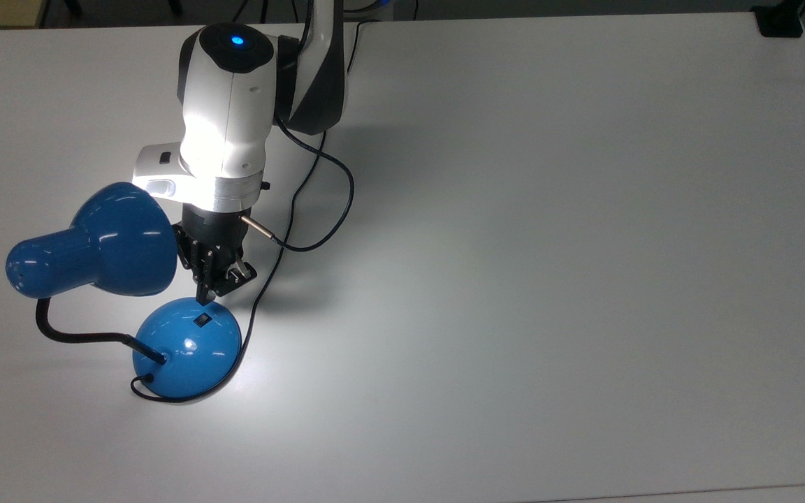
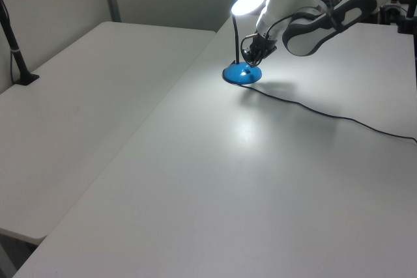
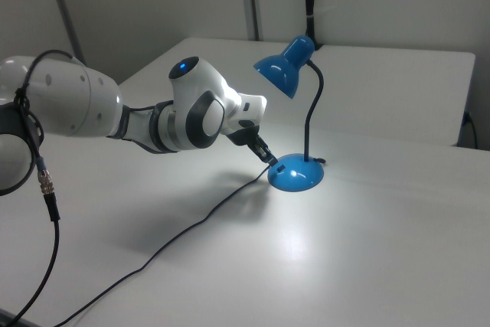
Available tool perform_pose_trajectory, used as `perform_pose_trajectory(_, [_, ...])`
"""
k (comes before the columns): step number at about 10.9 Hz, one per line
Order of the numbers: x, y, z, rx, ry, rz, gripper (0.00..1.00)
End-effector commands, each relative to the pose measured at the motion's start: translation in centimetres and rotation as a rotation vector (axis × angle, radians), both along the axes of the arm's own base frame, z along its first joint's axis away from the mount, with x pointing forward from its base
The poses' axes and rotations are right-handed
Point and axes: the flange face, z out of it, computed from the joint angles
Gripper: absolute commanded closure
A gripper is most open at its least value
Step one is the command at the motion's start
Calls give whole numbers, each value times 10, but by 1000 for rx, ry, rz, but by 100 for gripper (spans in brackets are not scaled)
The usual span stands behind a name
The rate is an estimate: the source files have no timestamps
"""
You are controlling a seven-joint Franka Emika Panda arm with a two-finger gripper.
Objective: Turn off the lamp
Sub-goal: 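Lower the closed gripper onto the black switch on the lamp base and press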
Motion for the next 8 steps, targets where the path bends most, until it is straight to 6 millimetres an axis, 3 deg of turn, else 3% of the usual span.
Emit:
perform_pose_trajectory(1, [8,-6,-6,-26,-16,-6,95])
perform_pose_trajectory(3, [9,-7,-20,-30,-3,-3,95])
perform_pose_trajectory(8, [15,-10,-23,-34,-9,-4,95])
